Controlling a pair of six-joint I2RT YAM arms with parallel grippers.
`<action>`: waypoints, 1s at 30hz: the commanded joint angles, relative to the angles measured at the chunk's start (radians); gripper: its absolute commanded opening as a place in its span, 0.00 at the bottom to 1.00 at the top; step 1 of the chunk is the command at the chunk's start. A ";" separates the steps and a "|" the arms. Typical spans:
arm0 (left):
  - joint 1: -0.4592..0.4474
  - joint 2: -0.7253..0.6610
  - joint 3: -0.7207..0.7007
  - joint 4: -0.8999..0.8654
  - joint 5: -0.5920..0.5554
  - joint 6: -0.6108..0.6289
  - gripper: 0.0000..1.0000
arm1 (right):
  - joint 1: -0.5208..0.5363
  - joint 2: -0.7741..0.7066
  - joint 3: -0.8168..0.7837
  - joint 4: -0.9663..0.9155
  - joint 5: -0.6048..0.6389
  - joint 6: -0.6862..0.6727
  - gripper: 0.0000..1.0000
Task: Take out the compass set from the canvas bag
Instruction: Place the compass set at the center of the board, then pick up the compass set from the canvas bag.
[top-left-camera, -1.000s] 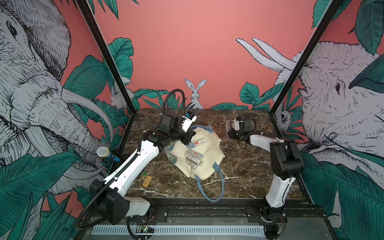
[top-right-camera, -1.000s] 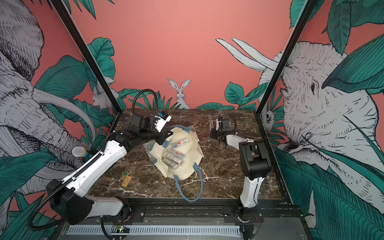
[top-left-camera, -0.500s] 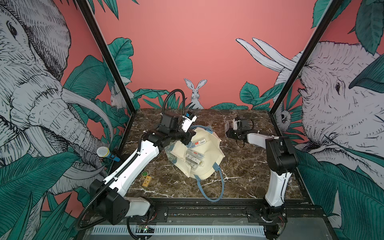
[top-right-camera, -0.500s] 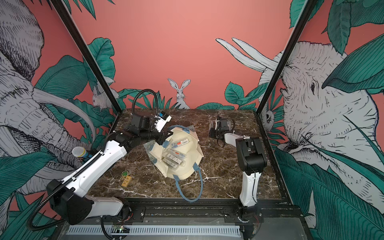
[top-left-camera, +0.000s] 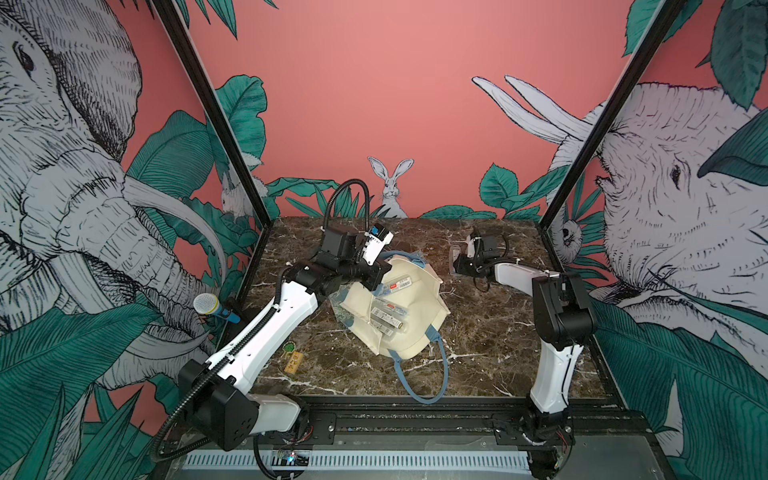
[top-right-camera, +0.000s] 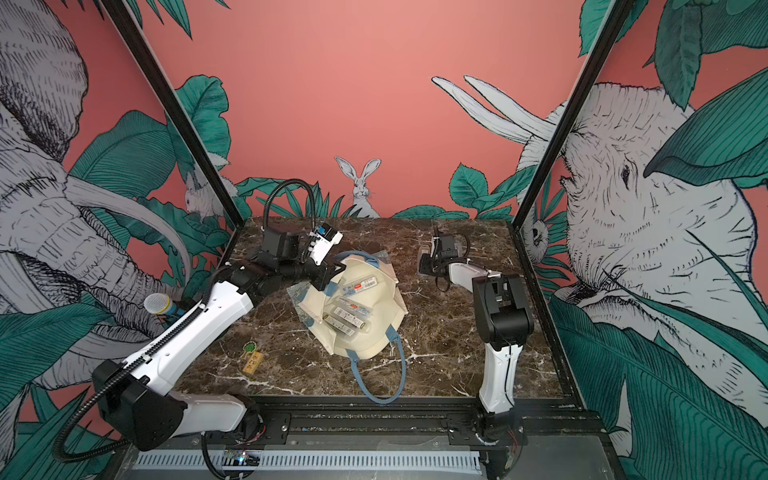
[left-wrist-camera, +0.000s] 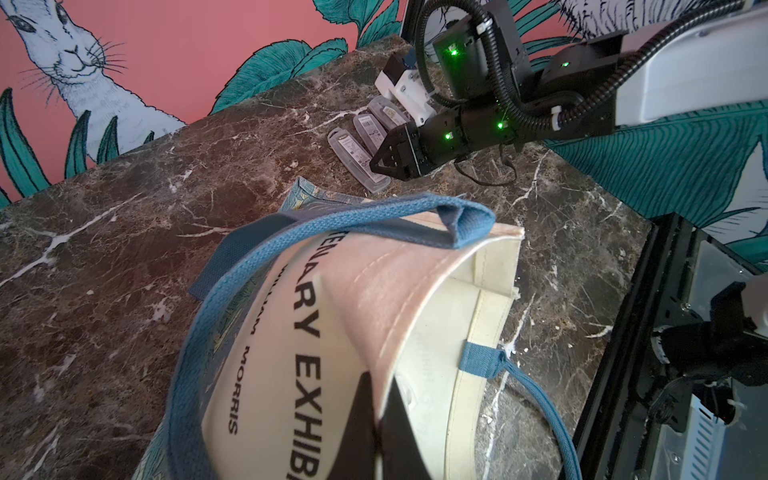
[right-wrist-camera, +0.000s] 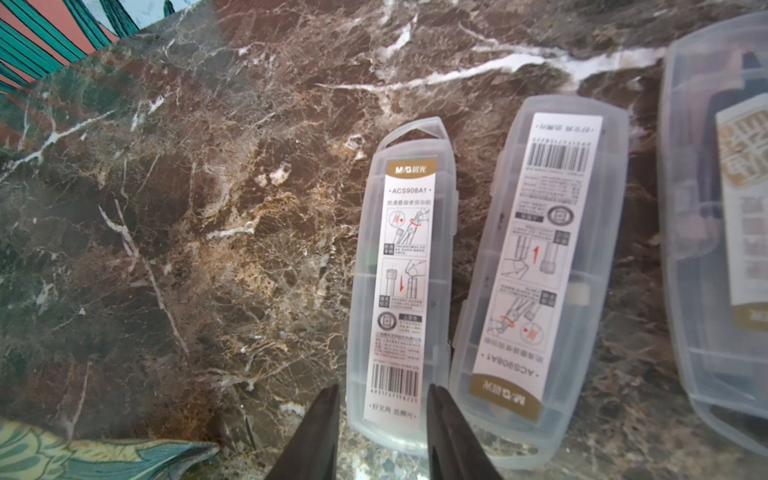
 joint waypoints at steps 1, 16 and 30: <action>0.009 -0.037 -0.004 0.035 0.011 0.013 0.00 | 0.011 -0.050 0.015 -0.041 0.021 -0.035 0.38; 0.015 -0.031 0.018 0.016 0.038 0.026 0.00 | 0.207 -0.880 -0.393 -0.314 -0.132 -0.499 0.42; 0.015 -0.038 0.016 0.018 0.052 0.018 0.00 | 0.704 -0.614 -0.461 0.074 0.069 -0.547 0.53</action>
